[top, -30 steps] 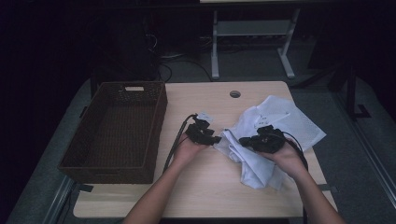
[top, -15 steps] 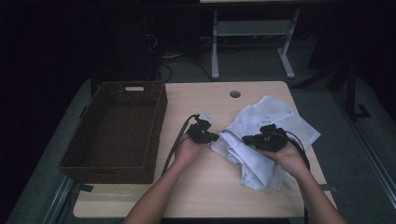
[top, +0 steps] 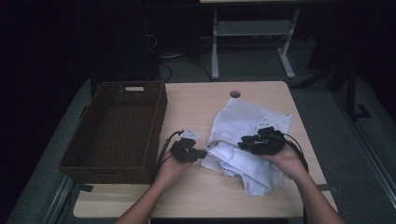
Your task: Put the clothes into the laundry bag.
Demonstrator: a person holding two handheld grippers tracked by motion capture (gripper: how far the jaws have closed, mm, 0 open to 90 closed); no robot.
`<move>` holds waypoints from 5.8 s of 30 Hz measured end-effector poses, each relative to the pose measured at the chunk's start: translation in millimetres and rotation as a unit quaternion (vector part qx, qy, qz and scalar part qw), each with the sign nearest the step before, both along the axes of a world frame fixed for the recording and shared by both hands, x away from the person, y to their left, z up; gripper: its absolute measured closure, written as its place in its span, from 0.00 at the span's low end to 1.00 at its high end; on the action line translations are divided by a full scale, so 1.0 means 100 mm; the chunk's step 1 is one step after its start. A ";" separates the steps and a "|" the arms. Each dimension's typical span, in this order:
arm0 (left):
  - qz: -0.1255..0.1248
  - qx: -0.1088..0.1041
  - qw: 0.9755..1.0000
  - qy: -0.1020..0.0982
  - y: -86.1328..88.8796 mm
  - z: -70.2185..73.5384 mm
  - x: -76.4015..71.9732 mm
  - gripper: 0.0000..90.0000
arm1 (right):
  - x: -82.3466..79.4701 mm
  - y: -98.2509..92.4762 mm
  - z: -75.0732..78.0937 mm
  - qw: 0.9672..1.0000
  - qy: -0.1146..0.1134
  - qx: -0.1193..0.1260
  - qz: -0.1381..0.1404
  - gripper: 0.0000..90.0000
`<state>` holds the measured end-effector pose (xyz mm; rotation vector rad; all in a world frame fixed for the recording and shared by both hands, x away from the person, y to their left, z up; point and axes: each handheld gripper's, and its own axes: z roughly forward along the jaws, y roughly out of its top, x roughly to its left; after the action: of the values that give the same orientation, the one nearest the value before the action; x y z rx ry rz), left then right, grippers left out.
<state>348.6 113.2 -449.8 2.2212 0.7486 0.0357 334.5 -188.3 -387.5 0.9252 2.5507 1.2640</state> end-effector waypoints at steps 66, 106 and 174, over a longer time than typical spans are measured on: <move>-0.065 -0.001 0.998 0.000 -0.13 -0.03 -0.37 0.99 | 0.14 0.72 -0.54 0.997 0.010 -0.079 -0.013 0.71; -0.070 0.006 0.998 -0.001 -0.17 -0.04 -0.37 0.98 | -0.22 0.54 -0.47 0.997 -0.035 -0.061 0.011 0.98; -0.070 0.036 0.997 -0.009 -0.15 -0.07 -0.33 0.99 | 0.10 0.48 -0.50 0.995 -0.053 -0.063 -0.053 0.97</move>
<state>315.3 98.6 -456.6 2.3344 0.5886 0.0125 344.8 -140.1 -437.8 0.9283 2.4339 1.0794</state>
